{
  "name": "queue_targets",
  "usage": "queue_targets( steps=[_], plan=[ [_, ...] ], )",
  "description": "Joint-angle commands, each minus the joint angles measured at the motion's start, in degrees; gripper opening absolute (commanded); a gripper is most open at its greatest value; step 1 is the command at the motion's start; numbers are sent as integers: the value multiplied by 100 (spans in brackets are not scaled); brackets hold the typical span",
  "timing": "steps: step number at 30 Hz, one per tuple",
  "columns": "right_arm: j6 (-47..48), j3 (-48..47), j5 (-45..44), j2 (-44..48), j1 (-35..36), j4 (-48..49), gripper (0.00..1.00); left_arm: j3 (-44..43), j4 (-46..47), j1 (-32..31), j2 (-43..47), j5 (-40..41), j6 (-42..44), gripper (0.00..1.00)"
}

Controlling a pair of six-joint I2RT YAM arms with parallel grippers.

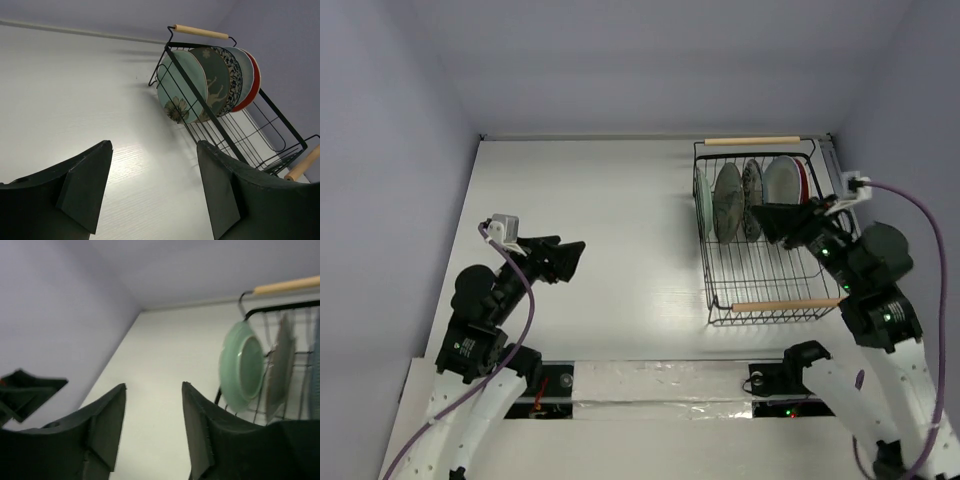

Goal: Unload the plates from the dish rack

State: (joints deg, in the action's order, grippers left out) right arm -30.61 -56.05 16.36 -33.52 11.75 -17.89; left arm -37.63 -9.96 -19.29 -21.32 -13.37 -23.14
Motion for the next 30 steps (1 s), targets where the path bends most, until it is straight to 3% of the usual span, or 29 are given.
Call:
queue_targets(
  steps=[1,2,3,6,9,10,14,18,19,21,23,25,30],
  plan=[
    [72,-300,-1043,-679,1572,271,51,-43,170,-14,-109,-114,90,66],
    [177,-466,-1769,-900,1889,147,44,-43,152,-14,-118,-114,90,66],
    [370,-825,-2116,-1120,2336,24,24,-17,178,-14,-109,-114,90,66],
    [599,-1388,-2909,-1920,2630,-364,0,18,213,-14,-91,-192,55,60],
    [766,-1724,-3960,-2614,2912,-785,0,54,240,39,-39,-167,28,42],
    [819,-1925,-4113,-2773,2912,-969,0,45,231,39,-21,-132,28,28],
    [1074,-2383,-4474,-3467,2912,-1155,1,54,143,91,40,158,-42,0],
    [1259,-2744,-4650,-4030,2912,-1235,41,45,64,92,-100,299,-86,0],
    [1268,-2797,-4712,-4222,2912,-1226,58,36,38,92,-161,317,-95,4],
    [1373,-2929,-4765,-4426,2912,-1199,68,27,11,92,-284,326,-103,12],
    [1400,-3069,-4844,-4829,2912,-1312,70,36,11,92,-329,300,-103,18],
    [1435,-3262,-5054,-5093,2912,-1401,67,36,20,92,-311,264,-103,22],
    [1487,-3438,-5661,-5753,2912,-1533,60,71,55,92,-153,255,-121,42]
  ],
)
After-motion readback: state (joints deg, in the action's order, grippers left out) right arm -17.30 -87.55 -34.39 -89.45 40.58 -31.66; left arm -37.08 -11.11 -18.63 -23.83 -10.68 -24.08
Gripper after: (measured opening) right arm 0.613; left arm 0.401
